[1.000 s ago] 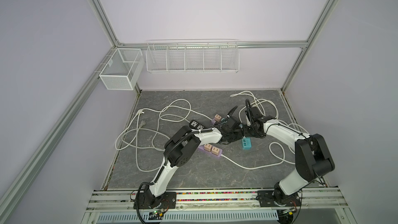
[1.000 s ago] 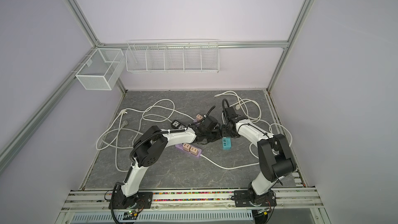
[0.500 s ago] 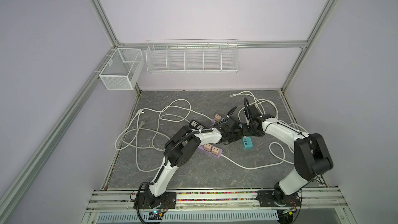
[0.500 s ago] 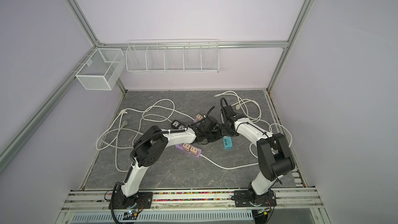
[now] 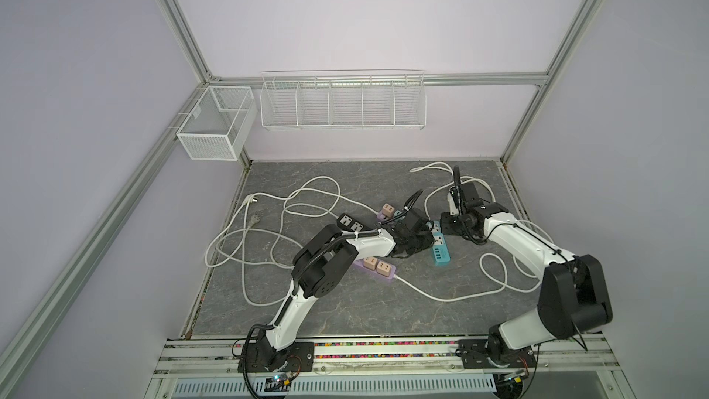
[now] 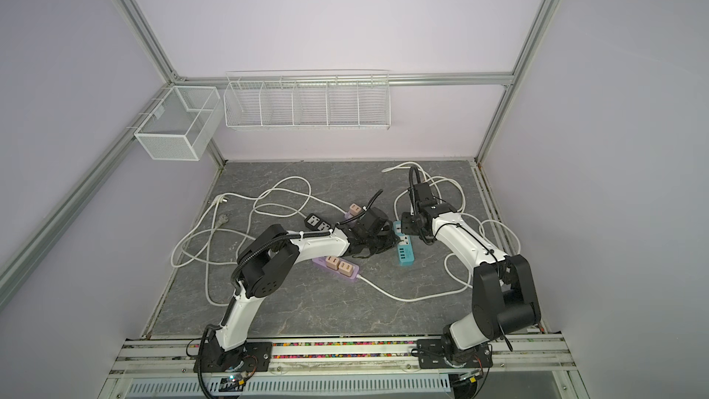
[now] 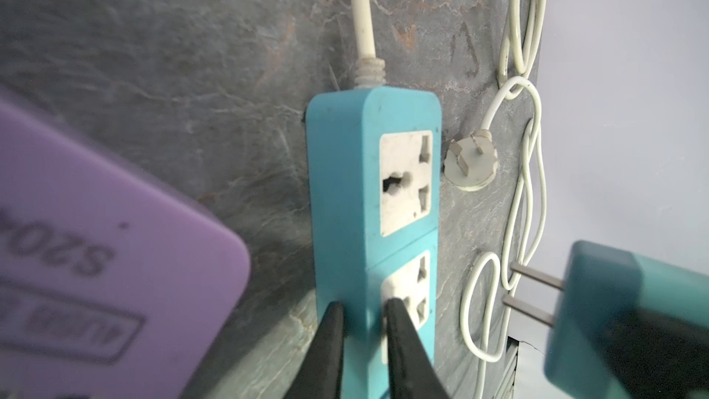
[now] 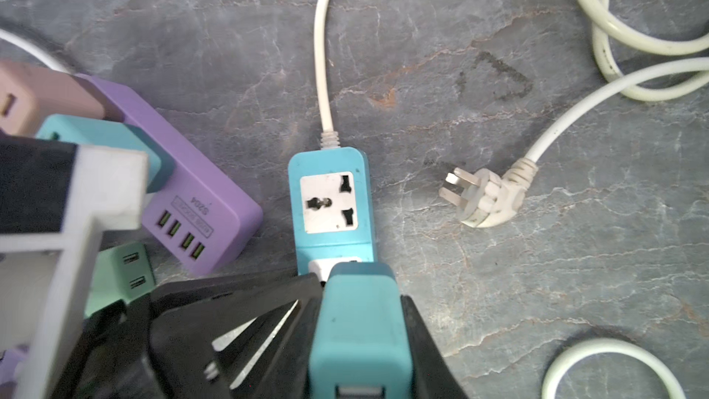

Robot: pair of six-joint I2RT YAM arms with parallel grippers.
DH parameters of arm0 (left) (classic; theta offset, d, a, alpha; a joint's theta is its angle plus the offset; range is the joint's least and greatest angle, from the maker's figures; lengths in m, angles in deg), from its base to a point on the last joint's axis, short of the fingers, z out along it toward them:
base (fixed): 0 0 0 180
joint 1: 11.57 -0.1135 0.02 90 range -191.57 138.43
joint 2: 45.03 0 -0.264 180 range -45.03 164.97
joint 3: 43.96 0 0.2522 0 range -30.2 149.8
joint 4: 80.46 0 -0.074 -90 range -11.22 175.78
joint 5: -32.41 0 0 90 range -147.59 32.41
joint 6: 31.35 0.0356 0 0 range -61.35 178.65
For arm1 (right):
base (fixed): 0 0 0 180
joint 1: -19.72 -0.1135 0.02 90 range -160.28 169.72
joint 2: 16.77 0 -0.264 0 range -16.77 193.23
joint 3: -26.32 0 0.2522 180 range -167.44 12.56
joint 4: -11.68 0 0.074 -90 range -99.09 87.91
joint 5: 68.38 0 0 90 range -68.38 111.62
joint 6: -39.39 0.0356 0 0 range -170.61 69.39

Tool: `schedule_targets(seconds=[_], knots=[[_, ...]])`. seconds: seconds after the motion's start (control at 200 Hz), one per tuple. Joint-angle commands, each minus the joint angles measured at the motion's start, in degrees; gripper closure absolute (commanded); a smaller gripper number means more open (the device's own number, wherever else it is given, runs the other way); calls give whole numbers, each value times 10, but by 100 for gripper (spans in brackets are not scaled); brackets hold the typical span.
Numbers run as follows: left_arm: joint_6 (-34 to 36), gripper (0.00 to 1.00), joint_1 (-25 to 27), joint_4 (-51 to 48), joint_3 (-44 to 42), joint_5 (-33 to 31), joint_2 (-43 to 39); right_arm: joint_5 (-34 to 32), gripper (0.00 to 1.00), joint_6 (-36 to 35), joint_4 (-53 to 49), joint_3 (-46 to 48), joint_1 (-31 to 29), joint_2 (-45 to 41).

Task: Pull the plug off the socket

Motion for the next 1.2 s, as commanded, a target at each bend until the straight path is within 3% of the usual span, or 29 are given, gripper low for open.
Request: schedule_targets(seconds=[0.0,0.285,0.53,0.905,1.2], knots=[[1,80,12,-108,-17,-14,29,34,78,-4,12,10,4,-39],[49,76,12,-158,46,-51,12,53,78,0,3,15,14,-88],[76,67,12,-181,79,-81,-13,78,77,6,2,21,24,-119],[127,50,12,-191,29,-129,-124,140,75,19,-3,2,41,-146],[190,45,2,-196,-59,-182,-245,196,75,48,19,29,41,-164]])
